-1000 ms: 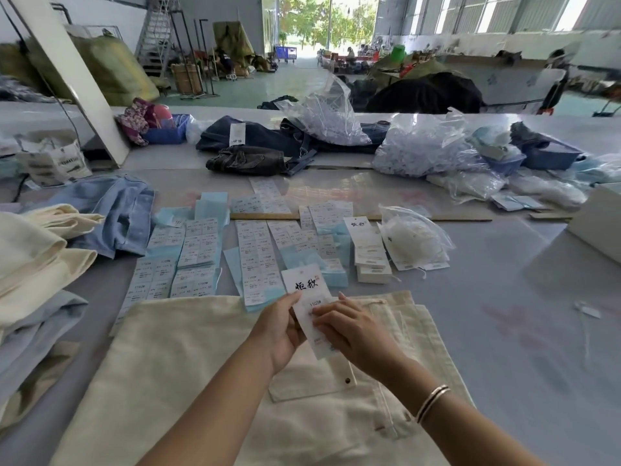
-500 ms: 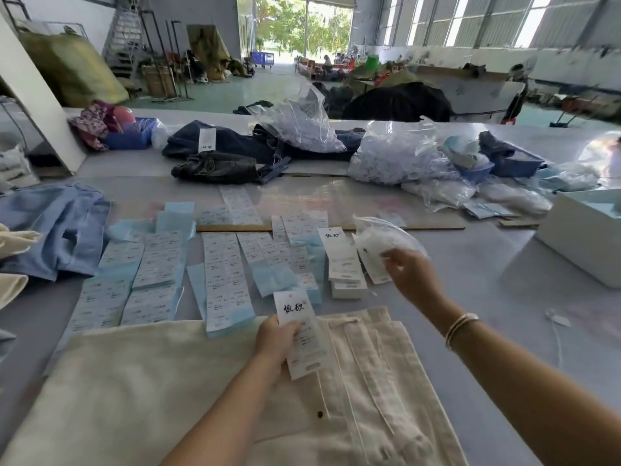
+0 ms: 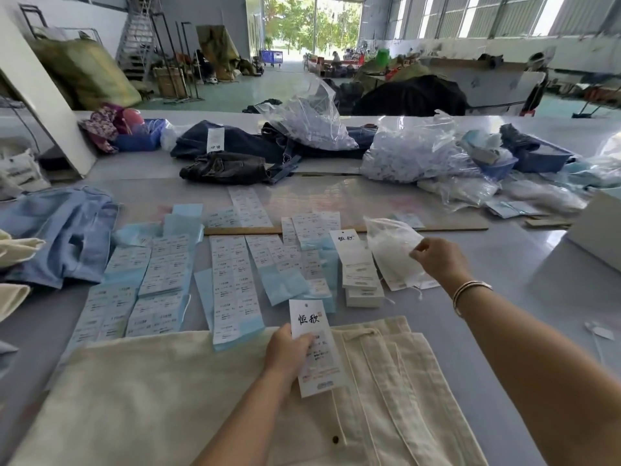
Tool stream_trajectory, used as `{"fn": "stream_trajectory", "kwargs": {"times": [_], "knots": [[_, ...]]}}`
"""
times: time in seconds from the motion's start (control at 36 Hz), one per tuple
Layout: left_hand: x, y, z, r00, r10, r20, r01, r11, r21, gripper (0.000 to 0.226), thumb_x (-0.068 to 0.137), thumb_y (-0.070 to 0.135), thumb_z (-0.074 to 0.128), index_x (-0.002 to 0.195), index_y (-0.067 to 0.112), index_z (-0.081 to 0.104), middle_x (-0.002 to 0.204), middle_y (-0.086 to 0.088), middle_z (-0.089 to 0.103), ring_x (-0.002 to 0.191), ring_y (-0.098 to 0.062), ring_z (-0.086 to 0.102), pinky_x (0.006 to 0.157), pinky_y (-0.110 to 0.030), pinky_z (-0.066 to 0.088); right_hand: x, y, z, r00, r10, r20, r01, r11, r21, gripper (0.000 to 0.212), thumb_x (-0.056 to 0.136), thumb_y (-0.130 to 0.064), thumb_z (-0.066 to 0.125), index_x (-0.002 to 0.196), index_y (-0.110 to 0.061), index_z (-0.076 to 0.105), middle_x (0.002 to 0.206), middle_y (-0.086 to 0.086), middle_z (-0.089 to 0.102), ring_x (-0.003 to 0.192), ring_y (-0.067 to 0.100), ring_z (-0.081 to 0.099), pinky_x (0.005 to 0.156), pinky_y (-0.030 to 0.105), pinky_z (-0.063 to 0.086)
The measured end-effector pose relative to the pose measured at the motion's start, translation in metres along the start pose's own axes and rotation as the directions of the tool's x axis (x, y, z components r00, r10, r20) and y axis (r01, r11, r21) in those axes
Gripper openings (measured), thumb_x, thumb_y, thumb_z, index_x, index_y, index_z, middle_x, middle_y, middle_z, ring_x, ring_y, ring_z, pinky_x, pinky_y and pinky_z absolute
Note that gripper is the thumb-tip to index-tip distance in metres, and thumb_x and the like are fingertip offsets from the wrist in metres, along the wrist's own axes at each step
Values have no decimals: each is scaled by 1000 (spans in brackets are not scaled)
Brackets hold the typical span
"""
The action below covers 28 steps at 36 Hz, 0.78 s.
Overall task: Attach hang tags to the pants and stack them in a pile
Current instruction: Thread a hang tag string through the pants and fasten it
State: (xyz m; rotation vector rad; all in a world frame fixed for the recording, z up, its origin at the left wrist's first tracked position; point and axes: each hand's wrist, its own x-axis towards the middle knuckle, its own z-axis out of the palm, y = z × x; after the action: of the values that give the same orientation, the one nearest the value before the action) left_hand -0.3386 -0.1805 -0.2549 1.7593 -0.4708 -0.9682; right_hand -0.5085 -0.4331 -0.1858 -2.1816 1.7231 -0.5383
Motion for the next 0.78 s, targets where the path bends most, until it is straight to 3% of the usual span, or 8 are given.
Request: {"fn": "stream_trajectory", "kwargs": {"times": [0.14, 0.31, 0.39, 0.47, 0.58, 0.64, 0.69, 0.78], "knots": [[1, 0, 0, 1000, 3, 2, -3, 1000, -2, 16, 90, 6, 57, 84, 20, 59, 90, -5, 70, 85, -27, 68, 76, -43, 58, 6, -6, -12, 988, -12, 153, -33, 958, 284, 14, 80, -21, 76, 83, -8, 72, 70, 4, 64, 63, 16, 54, 60, 24, 43], [-1, 0, 1, 1000, 3, -5, -3, 1000, 1, 15, 89, 5, 56, 87, 19, 60, 90, -5, 70, 83, -27, 68, 76, -44, 58, 2, -17, -30, 999, -47, 23, 31, 886, 462, 8, 83, -20, 73, 86, -13, 70, 65, 0, 58, 52, 10, 43, 45, 14, 37], [-2, 0, 1, 1000, 3, 6, -3, 1000, -18, 14, 91, 6, 54, 93, 18, 61, 93, -6, 70, 85, -27, 68, 75, -44, 59, 1, -27, -44, 995, -89, -43, 97, 799, 594, 7, 85, -17, 70, 89, -11, 69, 65, -1, 57, 55, 10, 43, 49, 15, 36], [-3, 1, 1, 1000, 6, 2, -6, 999, -32, 14, 91, 4, 54, 94, 16, 60, 92, -7, 70, 83, -27, 68, 73, -41, 59, 1, -34, -54, 989, -143, 25, 101, 801, 590, 5, 89, -15, 65, 86, -11, 66, 74, 3, 62, 65, 14, 50, 59, 19, 41], [-6, 3, 1, 1000, 13, 9, -12, 999, -43, 11, 94, 13, 52, 96, 14, 64, 92, -10, 71, 84, -28, 68, 77, -44, 58, 0, -33, -53, 974, -171, 147, 83, 879, 470, 12, 94, -13, 58, 82, -13, 62, 82, 6, 67, 63, 14, 59, 47, 14, 41], [-9, 5, 1, 1000, 13, 27, -12, 999, -52, 15, 96, 20, 53, 96, 11, 66, 93, -13, 71, 85, -32, 68, 80, -49, 57, -3, -30, -48, 972, -185, 142, 104, 889, 446, 8, 92, -13, 60, 86, -10, 64, 80, 7, 68, 62, 15, 59, 49, 14, 44], [-12, 12, 4, 993, 83, 87, -82, 996, -23, 18, 96, 25, 55, 93, 11, 67, 95, -14, 70, 87, -34, 68, 82, -53, 56, -8, -29, -42, 962, -236, 138, 163, 900, 404, 5, 90, -14, 63, 88, -10, 66, 79, 6, 68, 66, 17, 61, 61, 18, 51], [-8, 34, 17, 877, 426, 222, -472, 850, 235, 21, 94, 26, 60, 102, 9, 70, 125, -5, 54, 101, -23, 62, 92, -44, 52, -20, -28, -33, 935, -328, 137, 268, 904, 333, 4, 88, -15, 66, 84, -16, 66, 80, 3, 69, 71, 19, 63, 71, 27, 52]]}}
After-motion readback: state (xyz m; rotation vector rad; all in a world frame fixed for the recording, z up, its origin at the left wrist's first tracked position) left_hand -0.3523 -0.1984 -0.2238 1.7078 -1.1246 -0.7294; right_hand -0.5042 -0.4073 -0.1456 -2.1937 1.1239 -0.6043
